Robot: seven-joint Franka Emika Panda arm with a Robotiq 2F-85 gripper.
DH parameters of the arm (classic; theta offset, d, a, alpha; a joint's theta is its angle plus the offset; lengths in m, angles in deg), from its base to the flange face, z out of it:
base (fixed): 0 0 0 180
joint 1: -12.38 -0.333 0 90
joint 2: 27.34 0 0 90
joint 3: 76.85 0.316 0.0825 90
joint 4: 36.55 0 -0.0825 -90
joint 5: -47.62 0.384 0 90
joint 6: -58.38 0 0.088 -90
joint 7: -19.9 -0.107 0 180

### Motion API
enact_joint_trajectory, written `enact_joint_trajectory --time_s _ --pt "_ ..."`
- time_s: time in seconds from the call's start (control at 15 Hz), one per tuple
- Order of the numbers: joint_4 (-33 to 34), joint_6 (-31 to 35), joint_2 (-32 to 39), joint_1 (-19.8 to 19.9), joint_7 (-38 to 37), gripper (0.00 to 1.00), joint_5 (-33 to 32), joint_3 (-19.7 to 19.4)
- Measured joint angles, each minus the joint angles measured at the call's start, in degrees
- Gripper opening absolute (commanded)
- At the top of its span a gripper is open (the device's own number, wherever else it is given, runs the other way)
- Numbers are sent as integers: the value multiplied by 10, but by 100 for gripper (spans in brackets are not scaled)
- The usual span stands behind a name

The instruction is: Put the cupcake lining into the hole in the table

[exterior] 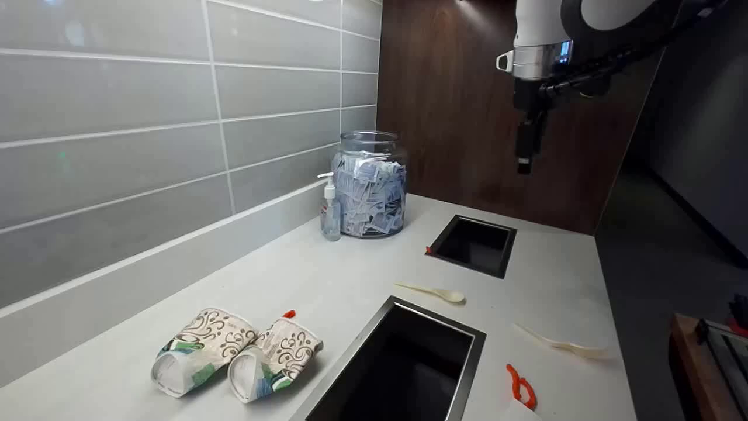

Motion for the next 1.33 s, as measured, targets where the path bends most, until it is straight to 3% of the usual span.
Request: enact_joint_trajectory --time_s 0.8,1.33 --pt "0 0 0 -2 0 100 1 0" --pt "-57 2 -5 -91 106 100 96 28"
